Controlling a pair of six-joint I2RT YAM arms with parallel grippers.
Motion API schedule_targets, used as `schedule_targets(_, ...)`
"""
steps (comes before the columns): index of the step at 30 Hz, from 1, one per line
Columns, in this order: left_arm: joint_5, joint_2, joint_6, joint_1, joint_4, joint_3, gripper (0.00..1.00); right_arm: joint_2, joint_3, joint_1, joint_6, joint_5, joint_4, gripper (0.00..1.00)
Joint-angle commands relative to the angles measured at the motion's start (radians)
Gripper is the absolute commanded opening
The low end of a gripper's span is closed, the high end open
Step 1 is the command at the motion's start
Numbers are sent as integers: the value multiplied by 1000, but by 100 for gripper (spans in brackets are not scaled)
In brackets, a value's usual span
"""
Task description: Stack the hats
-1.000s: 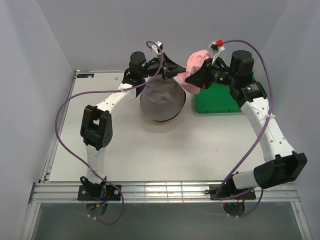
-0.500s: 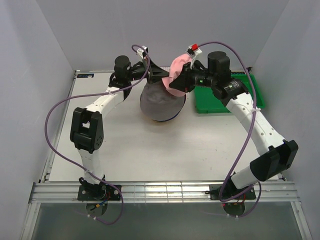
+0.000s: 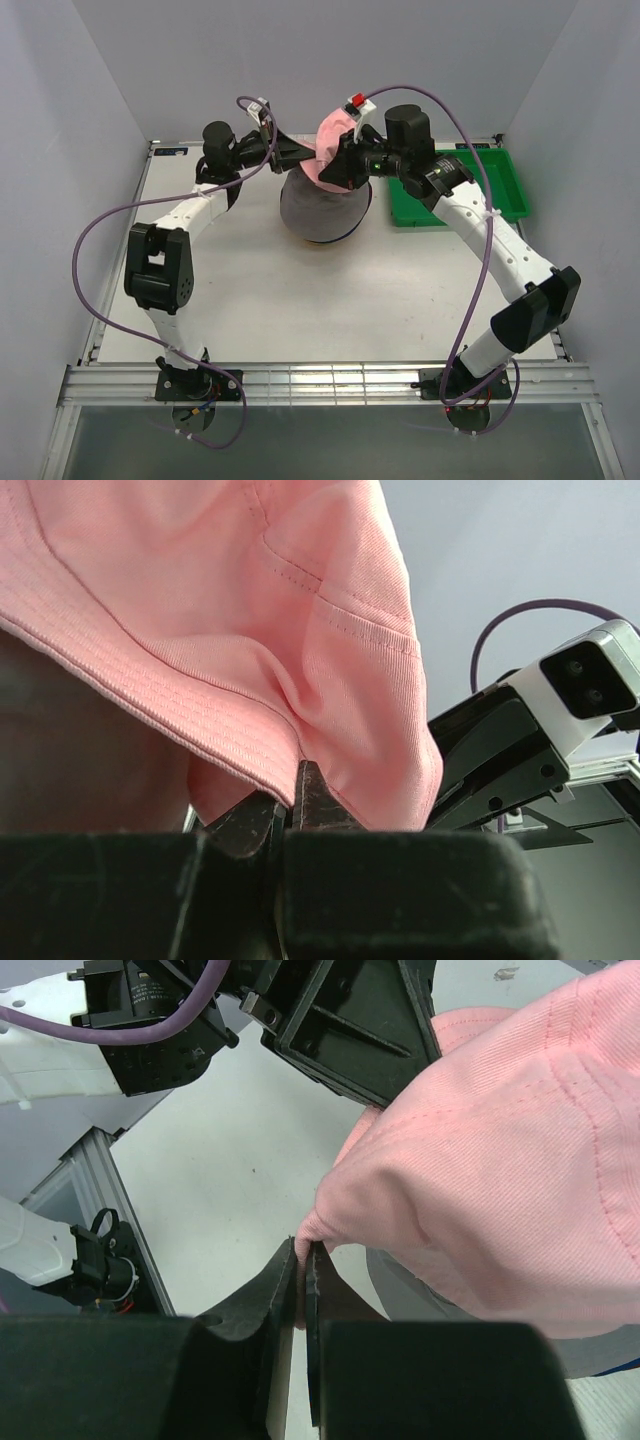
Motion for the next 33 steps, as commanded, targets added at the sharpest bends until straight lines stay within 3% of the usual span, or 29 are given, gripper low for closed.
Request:
schedule_targets(1,-35,-74,3,49,84,-52,0,0,42,22,-15,-27,-89,8)
schedule_targets(7,-15,-92,-15,68,170,-144,0,-9,25,28,-23,-10,-93,9)
schedule_targets(33,59,-66,-65,150,426,-336,0,-20,-33,31,-38,21,-109,29)
